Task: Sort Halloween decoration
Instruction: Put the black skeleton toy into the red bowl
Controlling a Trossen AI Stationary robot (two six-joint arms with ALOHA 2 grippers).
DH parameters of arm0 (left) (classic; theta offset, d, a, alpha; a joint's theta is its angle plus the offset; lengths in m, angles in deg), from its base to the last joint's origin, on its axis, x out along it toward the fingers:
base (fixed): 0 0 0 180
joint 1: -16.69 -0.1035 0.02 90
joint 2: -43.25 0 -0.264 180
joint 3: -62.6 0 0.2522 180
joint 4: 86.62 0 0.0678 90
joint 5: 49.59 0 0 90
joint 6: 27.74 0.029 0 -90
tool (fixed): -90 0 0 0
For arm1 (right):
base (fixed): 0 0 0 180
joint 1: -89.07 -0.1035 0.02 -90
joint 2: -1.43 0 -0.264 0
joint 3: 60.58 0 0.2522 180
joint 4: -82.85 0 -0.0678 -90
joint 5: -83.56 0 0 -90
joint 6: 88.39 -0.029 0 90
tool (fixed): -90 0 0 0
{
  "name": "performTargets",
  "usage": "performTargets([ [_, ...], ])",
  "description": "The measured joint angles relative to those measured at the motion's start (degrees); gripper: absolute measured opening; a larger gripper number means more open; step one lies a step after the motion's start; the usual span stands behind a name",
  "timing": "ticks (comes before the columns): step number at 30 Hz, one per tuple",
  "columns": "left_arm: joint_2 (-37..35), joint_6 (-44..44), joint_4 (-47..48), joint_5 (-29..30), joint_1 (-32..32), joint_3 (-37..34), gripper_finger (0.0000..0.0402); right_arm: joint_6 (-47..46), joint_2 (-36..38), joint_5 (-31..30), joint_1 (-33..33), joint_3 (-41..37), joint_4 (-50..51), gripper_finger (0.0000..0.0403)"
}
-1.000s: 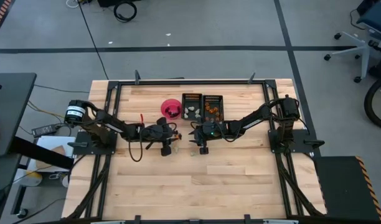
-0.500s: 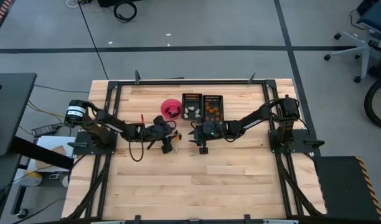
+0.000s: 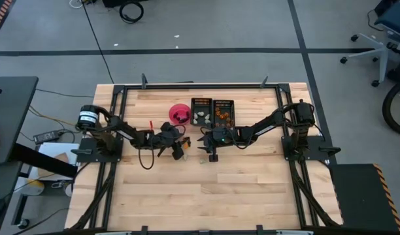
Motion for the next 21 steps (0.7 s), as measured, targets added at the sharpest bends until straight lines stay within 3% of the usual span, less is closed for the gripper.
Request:
performTargets([
  [10,0.2,1.1,0.4,0.3,0.0,0.0,0.0135,0.0,0.0,0.0,-0.2,0.0,-0.2,0.0162],
  [21,0.2,3.8,0.3,-0.8,0.1,0.0,0.0058,0.4,0.0,0.0,-0.4,0.0,-0.2,0.0162],
])
